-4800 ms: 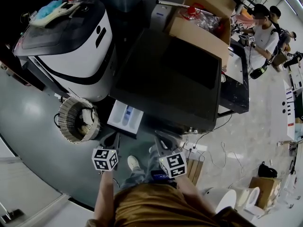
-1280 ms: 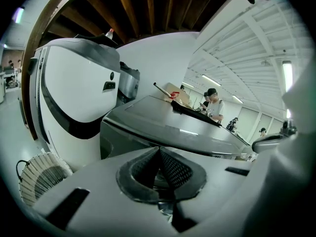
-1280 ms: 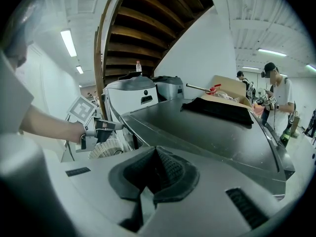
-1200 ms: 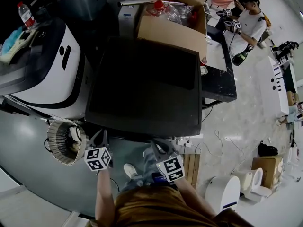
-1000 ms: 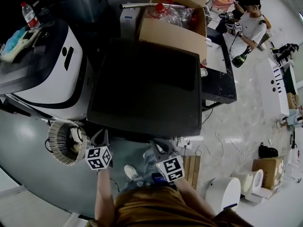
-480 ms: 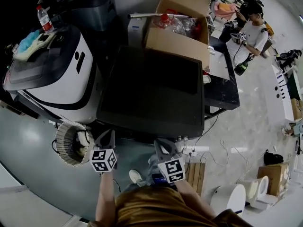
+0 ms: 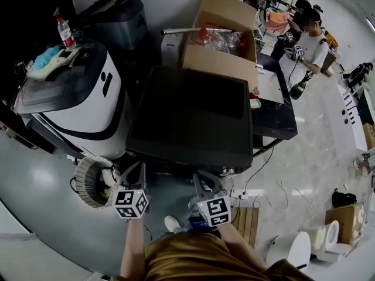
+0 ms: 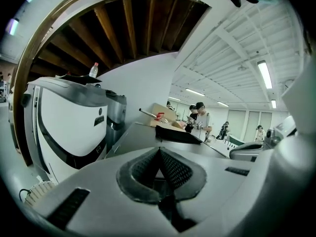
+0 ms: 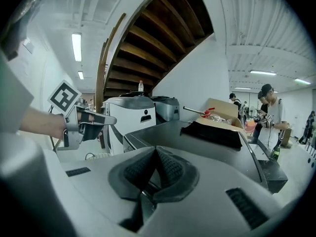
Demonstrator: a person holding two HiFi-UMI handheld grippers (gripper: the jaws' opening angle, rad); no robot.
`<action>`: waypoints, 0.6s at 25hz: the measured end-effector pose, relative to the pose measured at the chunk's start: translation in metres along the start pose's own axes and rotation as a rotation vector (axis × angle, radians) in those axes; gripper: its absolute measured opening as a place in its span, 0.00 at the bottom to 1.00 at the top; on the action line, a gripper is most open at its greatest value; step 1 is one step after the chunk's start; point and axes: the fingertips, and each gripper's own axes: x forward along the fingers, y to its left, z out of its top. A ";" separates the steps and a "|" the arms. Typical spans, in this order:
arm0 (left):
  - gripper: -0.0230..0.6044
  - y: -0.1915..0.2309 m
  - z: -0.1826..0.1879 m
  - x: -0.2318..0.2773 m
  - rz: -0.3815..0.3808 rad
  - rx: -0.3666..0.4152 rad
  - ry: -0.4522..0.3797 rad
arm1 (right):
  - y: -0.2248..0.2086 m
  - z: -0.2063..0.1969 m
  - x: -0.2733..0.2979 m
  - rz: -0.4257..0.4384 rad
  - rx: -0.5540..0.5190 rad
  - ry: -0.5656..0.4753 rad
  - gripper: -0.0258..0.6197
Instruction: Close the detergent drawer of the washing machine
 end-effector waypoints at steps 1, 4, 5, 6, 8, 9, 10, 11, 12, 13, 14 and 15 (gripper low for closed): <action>0.08 -0.003 0.003 -0.003 -0.004 0.006 -0.008 | -0.001 0.002 -0.002 -0.005 0.004 -0.007 0.06; 0.08 -0.007 0.007 -0.010 -0.006 0.013 -0.022 | -0.003 0.007 -0.006 -0.013 0.002 -0.024 0.06; 0.08 -0.007 0.007 -0.012 -0.006 0.014 -0.023 | -0.002 0.008 -0.007 -0.015 0.001 -0.027 0.06; 0.08 -0.007 0.007 -0.013 -0.005 0.015 -0.024 | -0.002 0.009 -0.008 -0.017 0.002 -0.030 0.06; 0.08 -0.008 0.008 -0.015 -0.005 0.018 -0.027 | -0.002 0.009 -0.010 -0.018 0.003 -0.033 0.06; 0.08 -0.008 0.008 -0.016 -0.005 0.018 -0.030 | -0.001 0.009 -0.011 -0.018 0.003 -0.033 0.06; 0.08 -0.008 0.008 -0.017 -0.006 0.019 -0.033 | -0.001 0.008 -0.011 -0.018 0.002 -0.033 0.06; 0.08 -0.009 0.009 -0.018 -0.005 0.018 -0.035 | 0.000 0.008 -0.012 -0.016 0.001 -0.034 0.06; 0.08 -0.009 0.009 -0.019 -0.004 0.018 -0.036 | 0.001 0.008 -0.012 -0.012 0.001 -0.035 0.06; 0.08 -0.008 0.008 -0.020 -0.002 0.017 -0.037 | 0.003 0.008 -0.012 -0.007 0.001 -0.037 0.06; 0.08 -0.007 0.008 -0.021 0.001 0.016 -0.037 | 0.005 0.009 -0.012 -0.001 0.001 -0.039 0.06; 0.08 -0.006 0.009 -0.022 0.003 0.015 -0.038 | 0.006 0.010 -0.011 0.005 -0.001 -0.040 0.06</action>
